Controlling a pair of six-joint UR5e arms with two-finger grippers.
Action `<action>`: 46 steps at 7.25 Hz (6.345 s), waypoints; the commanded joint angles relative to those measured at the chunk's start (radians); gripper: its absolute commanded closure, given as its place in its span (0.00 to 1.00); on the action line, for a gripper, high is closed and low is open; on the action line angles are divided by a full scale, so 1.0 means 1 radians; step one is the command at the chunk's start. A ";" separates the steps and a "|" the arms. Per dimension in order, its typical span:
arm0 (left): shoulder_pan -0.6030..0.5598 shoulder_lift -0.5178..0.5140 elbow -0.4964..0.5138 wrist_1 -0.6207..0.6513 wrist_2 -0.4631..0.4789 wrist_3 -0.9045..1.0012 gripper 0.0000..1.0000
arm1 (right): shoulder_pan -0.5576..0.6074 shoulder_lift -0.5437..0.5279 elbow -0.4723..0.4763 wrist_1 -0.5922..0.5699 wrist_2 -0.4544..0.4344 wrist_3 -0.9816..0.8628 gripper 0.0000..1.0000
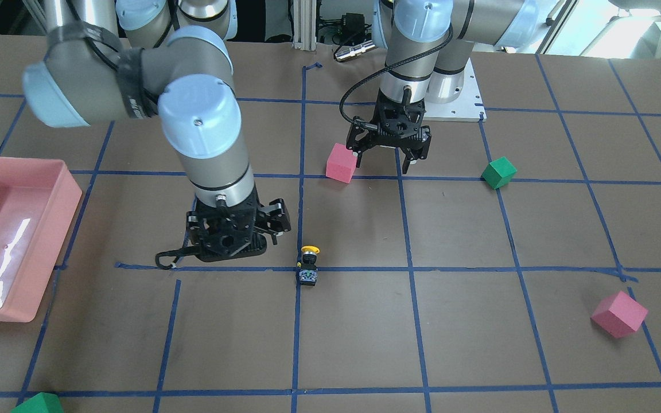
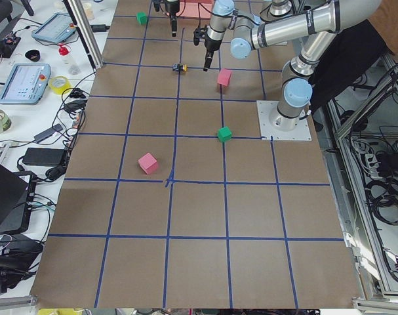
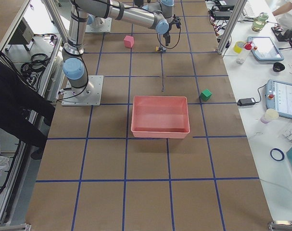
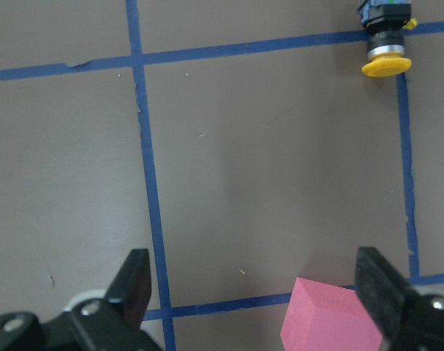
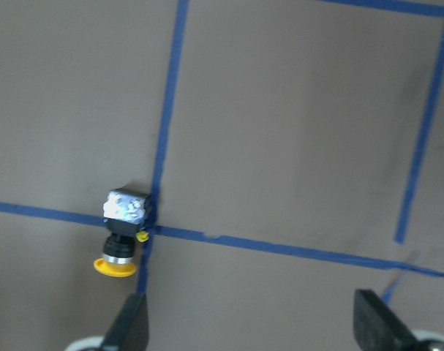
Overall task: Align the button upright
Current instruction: 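Release the switch on its side and raise the right gripper away, then lower the left gripper over the lying switch and grasp its body, then lift the switch with the left gripper and rotate it yellow cap down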
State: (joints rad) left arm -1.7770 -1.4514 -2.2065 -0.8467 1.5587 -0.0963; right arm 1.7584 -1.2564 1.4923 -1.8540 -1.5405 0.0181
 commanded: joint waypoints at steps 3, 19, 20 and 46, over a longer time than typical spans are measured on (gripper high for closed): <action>-0.077 -0.124 -0.021 0.214 -0.008 -0.117 0.00 | -0.342 -0.195 -0.021 0.297 0.075 -0.247 0.00; -0.151 -0.550 0.154 0.525 -0.080 -0.099 0.13 | -0.174 -0.232 -0.015 0.213 -0.030 -0.073 0.00; -0.151 -0.576 0.168 0.517 -0.083 -0.097 0.13 | -0.174 -0.232 -0.015 0.213 -0.030 -0.075 0.00; 0.143 -0.569 0.353 -0.568 -0.931 -0.550 1.00 | -0.177 -0.261 0.052 0.233 -0.033 -0.086 0.00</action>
State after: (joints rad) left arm -1.6478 -2.0120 -1.8358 -1.4147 0.6427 -0.6530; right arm 1.5815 -1.5166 1.5441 -1.6214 -1.5739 -0.0668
